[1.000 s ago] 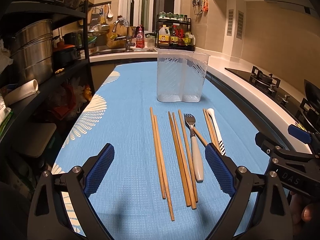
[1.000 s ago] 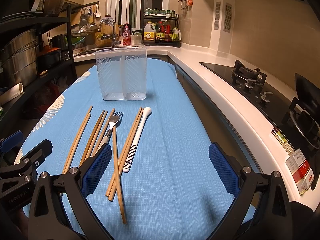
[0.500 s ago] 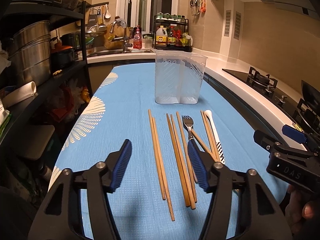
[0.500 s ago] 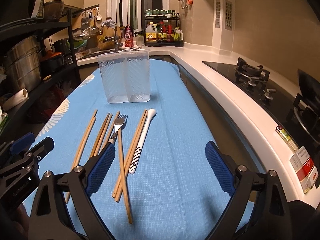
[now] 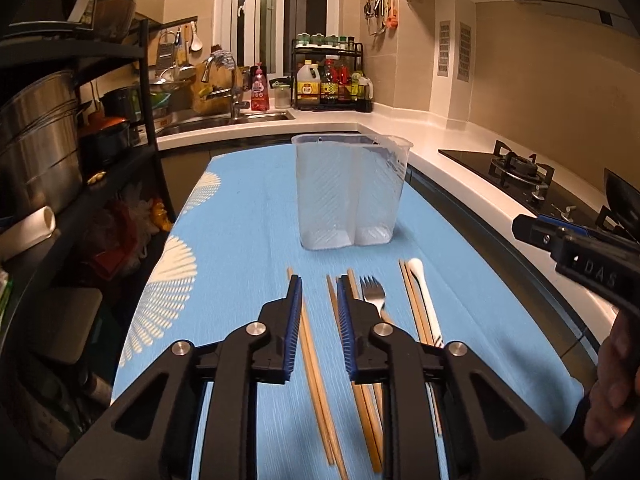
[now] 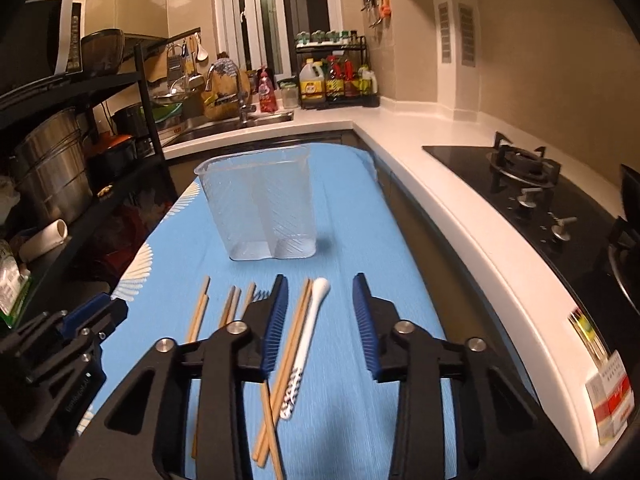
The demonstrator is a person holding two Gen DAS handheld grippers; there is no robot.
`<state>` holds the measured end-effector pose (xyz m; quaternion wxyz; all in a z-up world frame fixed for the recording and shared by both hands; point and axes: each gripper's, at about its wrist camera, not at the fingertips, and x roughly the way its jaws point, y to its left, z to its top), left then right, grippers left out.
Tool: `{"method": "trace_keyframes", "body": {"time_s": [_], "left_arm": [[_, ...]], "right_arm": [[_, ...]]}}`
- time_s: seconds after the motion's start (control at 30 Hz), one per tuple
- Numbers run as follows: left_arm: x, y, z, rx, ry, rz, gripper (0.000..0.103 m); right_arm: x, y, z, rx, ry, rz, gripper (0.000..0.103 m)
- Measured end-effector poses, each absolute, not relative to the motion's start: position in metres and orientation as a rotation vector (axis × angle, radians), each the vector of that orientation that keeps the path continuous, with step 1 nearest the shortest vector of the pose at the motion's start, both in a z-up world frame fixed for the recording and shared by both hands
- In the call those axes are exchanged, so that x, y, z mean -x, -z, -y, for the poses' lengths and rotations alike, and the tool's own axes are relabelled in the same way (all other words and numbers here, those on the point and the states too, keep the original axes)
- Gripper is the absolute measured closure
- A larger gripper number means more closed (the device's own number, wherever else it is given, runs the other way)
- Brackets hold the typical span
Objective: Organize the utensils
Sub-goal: 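Lower the left tool onto a wooden chopstick while the right tool lowers onto another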
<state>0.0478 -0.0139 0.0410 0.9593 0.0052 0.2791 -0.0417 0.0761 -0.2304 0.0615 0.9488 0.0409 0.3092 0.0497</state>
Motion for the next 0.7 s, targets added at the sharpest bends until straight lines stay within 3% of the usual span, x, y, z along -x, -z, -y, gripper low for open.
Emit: {"method": "trace_keyframes", "body": {"time_s": [0.1,0.3,0.53,0.7], "left_arm": [[-0.069,-0.04,0.01,-0.008,0.085,-0.565,0.09],[-0.112,-0.033,-0.005,-0.011,0.105,-0.605,0.09],[-0.148,-0.003,-0.024,0.059,0.105,-0.708,0.09],[-0.156,0.02,-0.023,0.085,0.11,-0.767,0.09]], "right_arm": [[-0.1,-0.068,0.235,-0.089,-0.105,-0.62,0.076],[-0.15,-0.055,0.235,-0.064,-0.159,-0.668,0.096],[-0.183,-0.026,0.225,-0.024,-0.207,-0.701,0.095],[-0.201,0.011,0.231,-0.116,-0.194,-0.826,0.094]]}}
